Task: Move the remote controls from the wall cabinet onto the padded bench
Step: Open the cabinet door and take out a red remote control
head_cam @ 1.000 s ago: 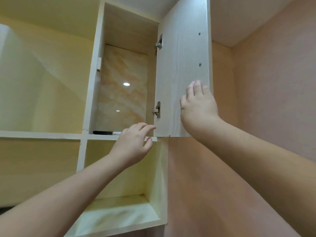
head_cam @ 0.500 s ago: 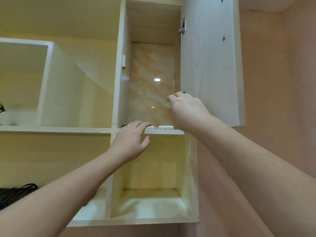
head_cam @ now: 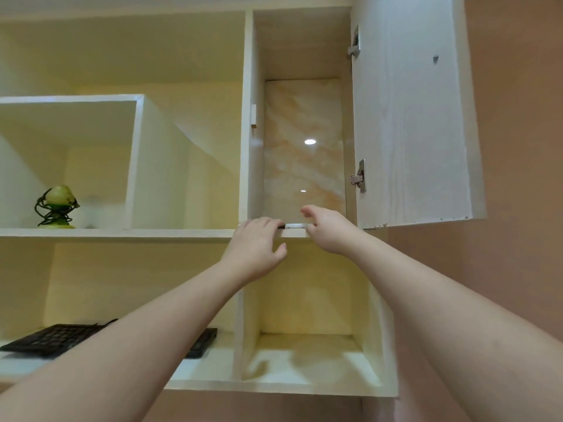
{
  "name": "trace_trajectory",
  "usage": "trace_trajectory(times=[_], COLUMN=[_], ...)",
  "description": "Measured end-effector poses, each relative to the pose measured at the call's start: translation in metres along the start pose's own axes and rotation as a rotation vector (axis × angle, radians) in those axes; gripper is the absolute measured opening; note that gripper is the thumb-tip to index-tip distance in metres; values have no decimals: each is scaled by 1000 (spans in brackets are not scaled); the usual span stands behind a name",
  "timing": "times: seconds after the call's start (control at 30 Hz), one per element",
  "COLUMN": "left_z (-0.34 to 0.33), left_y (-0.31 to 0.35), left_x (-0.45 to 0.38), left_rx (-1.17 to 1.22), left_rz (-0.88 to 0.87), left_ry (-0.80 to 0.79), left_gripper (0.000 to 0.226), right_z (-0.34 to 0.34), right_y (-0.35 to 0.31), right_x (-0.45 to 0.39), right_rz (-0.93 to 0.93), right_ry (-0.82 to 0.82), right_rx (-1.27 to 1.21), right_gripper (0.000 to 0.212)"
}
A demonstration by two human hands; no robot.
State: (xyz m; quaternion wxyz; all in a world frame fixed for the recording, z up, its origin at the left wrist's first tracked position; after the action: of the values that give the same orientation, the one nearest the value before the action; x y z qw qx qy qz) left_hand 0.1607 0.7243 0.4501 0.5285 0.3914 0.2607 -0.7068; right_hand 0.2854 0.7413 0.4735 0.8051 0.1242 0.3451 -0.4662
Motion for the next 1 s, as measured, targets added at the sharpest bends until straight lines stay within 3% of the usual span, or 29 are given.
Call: trace_trajectory(times=[0.17, 0.33, 0.73, 1.0], left_z=[2, 0, 5, -4], left_y=[-7, -23, -19, 13], left_x=[-1, -2, -13, -29], left_rx=[0, 20, -55, -2], left_rz=[-15, 76, 34, 9], left_ry=[-12, 15, 35, 2], left_gripper=[49, 52, 59, 56], right_z=[-8, -13, 0, 20], right_y=[-2, 1, -12, 4], right_x=[-21, -22, -12, 1], right_rz=[-50, -102, -40, -77], right_ry=[-22, -60, -19, 102], right_rx=[12, -4, -204, -290], right_gripper=[51, 53, 50, 52])
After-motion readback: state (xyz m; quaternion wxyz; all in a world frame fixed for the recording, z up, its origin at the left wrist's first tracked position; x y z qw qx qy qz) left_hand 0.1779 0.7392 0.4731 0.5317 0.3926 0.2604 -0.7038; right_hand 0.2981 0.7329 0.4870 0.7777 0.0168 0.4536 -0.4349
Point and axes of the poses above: each hand's wrist, its own x-axis away from the middle knuckle, its own z-axis out of the back of the hand, y = z × x, the point moved 9 cm from there along -x, towards the middle knuckle, and after that the axes turned 8 degrees about z, right-handed, at the moved point
